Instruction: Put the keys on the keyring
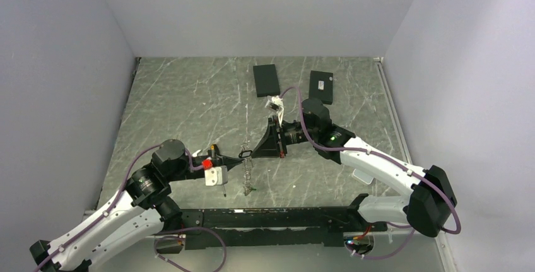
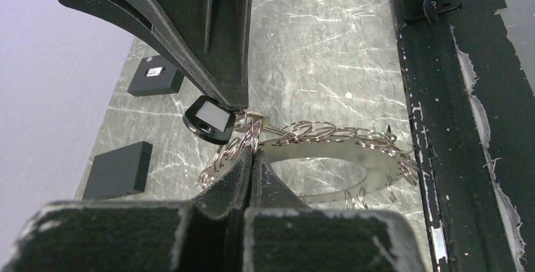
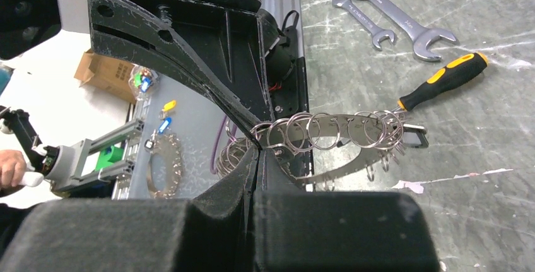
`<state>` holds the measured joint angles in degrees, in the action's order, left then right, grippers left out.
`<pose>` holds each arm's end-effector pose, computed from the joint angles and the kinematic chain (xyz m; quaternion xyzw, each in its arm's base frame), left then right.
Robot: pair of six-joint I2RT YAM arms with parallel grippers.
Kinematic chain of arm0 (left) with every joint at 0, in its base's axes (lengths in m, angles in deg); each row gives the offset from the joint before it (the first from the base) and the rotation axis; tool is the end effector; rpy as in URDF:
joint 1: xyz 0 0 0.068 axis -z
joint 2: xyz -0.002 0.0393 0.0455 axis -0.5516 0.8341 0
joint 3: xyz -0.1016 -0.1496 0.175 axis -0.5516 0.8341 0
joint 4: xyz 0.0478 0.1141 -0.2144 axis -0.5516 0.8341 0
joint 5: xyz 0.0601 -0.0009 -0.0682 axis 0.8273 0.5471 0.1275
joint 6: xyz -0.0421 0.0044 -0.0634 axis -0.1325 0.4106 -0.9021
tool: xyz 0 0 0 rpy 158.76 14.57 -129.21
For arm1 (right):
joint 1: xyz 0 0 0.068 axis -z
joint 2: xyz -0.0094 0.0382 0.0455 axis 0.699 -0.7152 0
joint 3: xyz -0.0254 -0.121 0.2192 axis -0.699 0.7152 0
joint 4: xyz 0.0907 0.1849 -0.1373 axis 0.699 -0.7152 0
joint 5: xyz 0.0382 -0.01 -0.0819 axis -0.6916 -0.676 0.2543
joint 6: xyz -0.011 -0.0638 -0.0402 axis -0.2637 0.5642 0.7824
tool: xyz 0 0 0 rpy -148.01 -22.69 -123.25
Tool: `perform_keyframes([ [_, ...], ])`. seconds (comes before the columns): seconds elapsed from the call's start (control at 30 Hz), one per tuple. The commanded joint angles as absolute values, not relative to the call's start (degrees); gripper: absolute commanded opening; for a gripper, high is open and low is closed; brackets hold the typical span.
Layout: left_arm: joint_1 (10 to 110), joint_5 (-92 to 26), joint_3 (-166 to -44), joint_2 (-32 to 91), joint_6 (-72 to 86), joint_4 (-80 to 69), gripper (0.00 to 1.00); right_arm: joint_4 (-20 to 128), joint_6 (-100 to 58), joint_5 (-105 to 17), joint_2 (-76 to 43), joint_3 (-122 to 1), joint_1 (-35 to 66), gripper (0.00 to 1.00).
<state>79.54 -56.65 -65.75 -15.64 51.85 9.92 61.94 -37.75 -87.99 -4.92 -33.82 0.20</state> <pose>0.0901 -0.1428 0.2815 0.6095 0.4590 -0.2797 0.5827 0.1677 0.2338 0.2870 -0.3922 0.6481 0.5953 0.2678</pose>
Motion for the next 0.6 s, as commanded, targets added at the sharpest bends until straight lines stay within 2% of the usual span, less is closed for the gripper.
perform_keyframes([
  [0.0,79.56,-57.22,-67.09,-15.68,52.0,6.18,0.0,63.03,-37.04,-89.21,-4.08,-36.5,-0.31,0.0],
  [0.57,79.61,-54.54,-67.53,-15.48,51.86,6.99,0.0,61.69,-36.77,-89.53,-4.16,-37.54,-2.14,0.0],
])
